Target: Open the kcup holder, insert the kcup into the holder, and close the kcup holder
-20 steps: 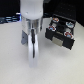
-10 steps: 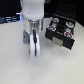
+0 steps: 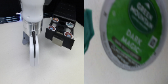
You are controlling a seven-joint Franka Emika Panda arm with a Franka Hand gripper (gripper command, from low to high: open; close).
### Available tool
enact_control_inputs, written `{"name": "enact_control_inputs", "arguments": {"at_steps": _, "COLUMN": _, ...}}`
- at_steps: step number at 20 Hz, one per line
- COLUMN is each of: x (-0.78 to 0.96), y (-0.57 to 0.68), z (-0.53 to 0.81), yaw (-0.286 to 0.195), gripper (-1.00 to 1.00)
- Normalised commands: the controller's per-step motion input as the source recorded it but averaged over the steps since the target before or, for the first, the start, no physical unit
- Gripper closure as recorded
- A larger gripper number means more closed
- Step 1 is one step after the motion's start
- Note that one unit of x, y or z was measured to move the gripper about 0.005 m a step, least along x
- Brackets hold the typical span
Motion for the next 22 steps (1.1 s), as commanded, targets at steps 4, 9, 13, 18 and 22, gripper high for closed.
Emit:
{"name": "enact_control_inputs", "arguments": {"at_steps": 4, "x": 0.0, "y": -0.02, "z": 0.03, "yaw": -0.057, "gripper": 1.0}}
{"name": "enact_control_inputs", "arguments": {"at_steps": 9, "x": 0.01, "y": -0.01, "z": 0.03, "yaw": -0.044, "gripper": 1.0}}
{"name": "enact_control_inputs", "arguments": {"at_steps": 13, "x": 0.01, "y": -0.01, "z": 0.1, "yaw": -0.049, "gripper": 1.0}}
{"name": "enact_control_inputs", "arguments": {"at_steps": 18, "x": 0.02, "y": 0.13, "z": 0.44, "yaw": -0.06, "gripper": 1.0}}
{"name": "enact_control_inputs", "arguments": {"at_steps": 22, "x": 0.03, "y": 0.27, "z": 0.75, "yaw": -0.057, "gripper": 1.0}}
